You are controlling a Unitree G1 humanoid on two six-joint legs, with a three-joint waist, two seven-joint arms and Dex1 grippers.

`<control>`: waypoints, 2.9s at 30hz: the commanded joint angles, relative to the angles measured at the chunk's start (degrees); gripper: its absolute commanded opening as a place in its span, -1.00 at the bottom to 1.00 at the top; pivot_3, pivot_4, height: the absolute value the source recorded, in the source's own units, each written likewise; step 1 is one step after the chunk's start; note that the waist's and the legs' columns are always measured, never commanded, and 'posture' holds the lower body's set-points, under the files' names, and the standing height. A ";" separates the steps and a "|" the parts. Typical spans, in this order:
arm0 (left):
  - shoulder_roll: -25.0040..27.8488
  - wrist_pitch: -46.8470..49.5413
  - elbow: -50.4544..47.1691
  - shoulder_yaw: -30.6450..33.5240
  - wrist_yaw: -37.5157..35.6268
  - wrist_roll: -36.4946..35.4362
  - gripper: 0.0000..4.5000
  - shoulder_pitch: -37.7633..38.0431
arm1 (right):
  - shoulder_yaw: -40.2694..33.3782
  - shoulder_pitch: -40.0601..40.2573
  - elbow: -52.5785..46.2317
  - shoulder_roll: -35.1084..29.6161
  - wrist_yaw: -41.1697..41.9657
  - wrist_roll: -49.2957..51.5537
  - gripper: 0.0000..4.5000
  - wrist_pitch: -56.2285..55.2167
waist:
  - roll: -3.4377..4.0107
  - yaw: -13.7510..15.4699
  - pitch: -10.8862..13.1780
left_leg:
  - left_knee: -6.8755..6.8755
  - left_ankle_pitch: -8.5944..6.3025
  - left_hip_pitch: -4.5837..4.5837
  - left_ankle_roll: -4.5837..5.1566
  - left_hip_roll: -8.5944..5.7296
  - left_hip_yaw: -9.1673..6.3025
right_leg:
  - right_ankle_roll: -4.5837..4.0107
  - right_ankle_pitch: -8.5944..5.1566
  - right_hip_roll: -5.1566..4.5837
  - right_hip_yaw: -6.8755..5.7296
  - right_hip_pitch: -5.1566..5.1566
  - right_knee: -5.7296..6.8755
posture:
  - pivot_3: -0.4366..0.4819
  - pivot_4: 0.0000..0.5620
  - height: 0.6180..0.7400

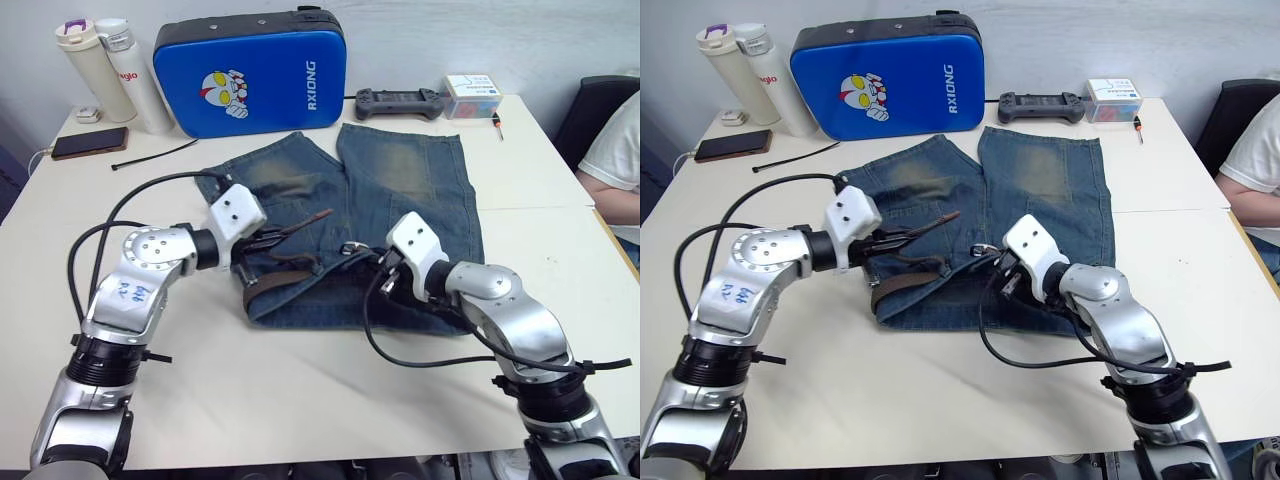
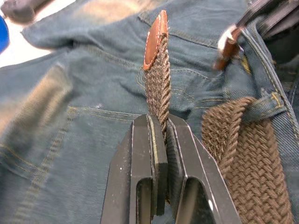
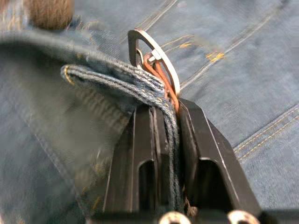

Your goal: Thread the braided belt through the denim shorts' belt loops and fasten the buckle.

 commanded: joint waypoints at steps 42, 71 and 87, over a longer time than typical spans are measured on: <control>-13.60 20.76 -5.23 -7.52 9.76 -2.51 -1.00 -10.51 | 7.29 -3.18 -10.21 0.89 -9.68 -0.74 -0.97 2.74 | 0.00 -0.13 0.00 | -0.08 0.03 0.00 -0.05 -0.04 0.03 | 0.00 0.00 0.00 0.03 -0.08 0.02 | -0.05 -0.47 1.00; -13.75 13.74 -0.99 -11.26 7.91 0.95 -1.00 -9.99 | -3.25 -6.34 -7.80 -23.58 20.47 10.13 0.99 -5.92 | 0.00 0.07 0.00 | -0.02 0.01 -0.02 -0.01 -0.02 0.02 | 0.00 0.00 0.00 0.03 -0.03 -0.18 | -0.05 -0.47 1.00; -13.23 10.34 -3.88 -12.39 5.49 0.46 -1.00 -9.42 | 9.22 -13.02 16.27 -20.67 17.94 -12.78 0.76 -40.78 | 0.00 0.09 0.00 | 0.03 0.01 -0.03 -0.01 -0.01 0.05 | 0.00 0.00 0.00 0.02 -0.04 -0.09 | -0.05 -0.47 1.00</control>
